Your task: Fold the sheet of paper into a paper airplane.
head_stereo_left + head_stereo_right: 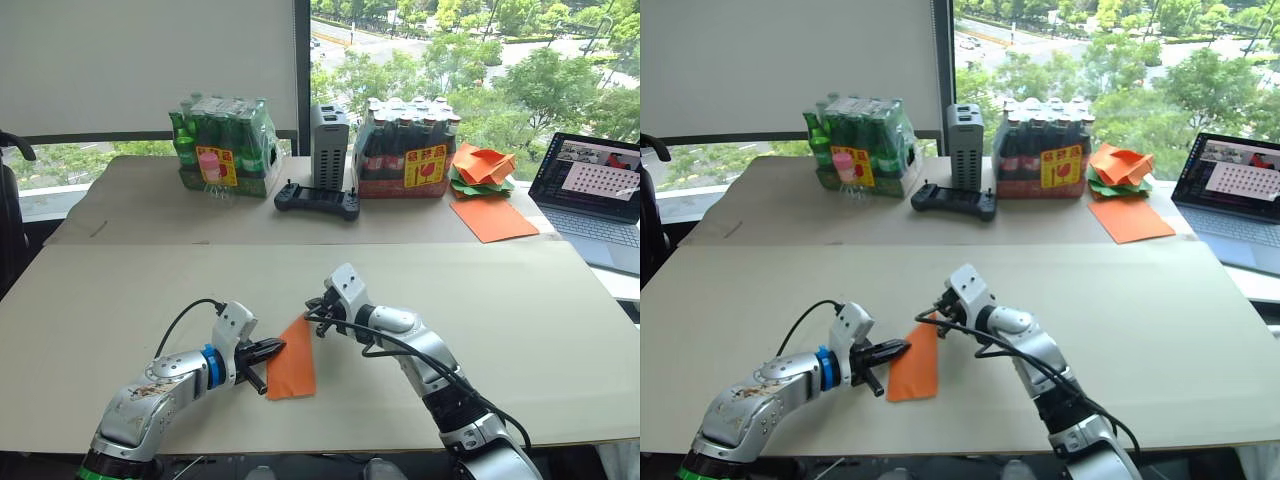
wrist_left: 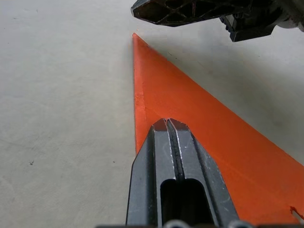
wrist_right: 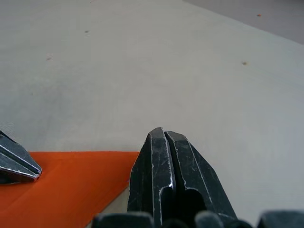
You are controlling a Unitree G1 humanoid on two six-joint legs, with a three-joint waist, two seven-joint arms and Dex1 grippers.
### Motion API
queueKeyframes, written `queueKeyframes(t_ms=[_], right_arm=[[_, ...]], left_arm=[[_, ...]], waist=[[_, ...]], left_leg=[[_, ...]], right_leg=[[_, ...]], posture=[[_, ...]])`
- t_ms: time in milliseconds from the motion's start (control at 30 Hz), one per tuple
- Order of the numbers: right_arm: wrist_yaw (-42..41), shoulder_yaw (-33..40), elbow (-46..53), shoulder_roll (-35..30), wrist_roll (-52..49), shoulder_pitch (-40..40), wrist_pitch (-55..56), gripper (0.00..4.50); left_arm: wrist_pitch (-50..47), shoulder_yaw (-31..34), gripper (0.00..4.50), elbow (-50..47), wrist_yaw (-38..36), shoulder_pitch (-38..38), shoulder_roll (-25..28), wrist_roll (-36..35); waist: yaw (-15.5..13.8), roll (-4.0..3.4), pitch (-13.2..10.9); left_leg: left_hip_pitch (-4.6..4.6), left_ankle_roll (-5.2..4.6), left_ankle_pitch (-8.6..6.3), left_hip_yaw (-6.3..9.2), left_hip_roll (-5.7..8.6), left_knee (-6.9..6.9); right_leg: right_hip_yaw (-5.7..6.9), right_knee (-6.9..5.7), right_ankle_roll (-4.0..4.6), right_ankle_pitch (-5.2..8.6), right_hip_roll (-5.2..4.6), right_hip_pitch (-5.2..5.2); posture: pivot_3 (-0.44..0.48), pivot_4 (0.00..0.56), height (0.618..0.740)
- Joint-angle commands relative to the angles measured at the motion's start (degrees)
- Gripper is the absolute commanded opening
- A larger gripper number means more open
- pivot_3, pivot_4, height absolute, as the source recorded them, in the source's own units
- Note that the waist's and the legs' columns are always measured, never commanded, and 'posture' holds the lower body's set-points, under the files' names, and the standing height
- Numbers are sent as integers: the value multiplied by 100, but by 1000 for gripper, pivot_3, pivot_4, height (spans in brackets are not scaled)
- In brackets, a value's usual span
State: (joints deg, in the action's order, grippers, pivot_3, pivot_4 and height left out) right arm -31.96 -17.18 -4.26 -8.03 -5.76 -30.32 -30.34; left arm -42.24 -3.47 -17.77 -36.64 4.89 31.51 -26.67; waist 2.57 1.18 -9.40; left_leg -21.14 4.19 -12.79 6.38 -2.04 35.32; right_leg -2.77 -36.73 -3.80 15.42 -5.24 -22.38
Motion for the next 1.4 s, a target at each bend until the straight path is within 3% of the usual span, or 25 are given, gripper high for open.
queueKeyframes(t_ms=[33,500,1400], right_arm=[[-134,-27,270,-10,-59,6,93,0],[-559,-467,171,-364,127,452,-194,0],[-2016,-899,1280,-1286,-664,1039,-1126,0]], left_arm=[[-220,-154,17,205,78,-143,22,145],[-223,-136,17,210,89,-146,14,146],[-241,-94,17,228,48,-135,96,143]], waist=[[-1,0,0],[-3,0,0],[-7,2,3]], left_leg=[[0,0,0,0,0,0],[3,0,0,0,0,0],[5,0,0,0,0,0]], right_leg=[[0,0,0,0,0,0],[0,1,-5,3,0,4],[0,5,-7,5,0,8]], posture=[[0,150,740],[0,150,740],[0,150,740]])
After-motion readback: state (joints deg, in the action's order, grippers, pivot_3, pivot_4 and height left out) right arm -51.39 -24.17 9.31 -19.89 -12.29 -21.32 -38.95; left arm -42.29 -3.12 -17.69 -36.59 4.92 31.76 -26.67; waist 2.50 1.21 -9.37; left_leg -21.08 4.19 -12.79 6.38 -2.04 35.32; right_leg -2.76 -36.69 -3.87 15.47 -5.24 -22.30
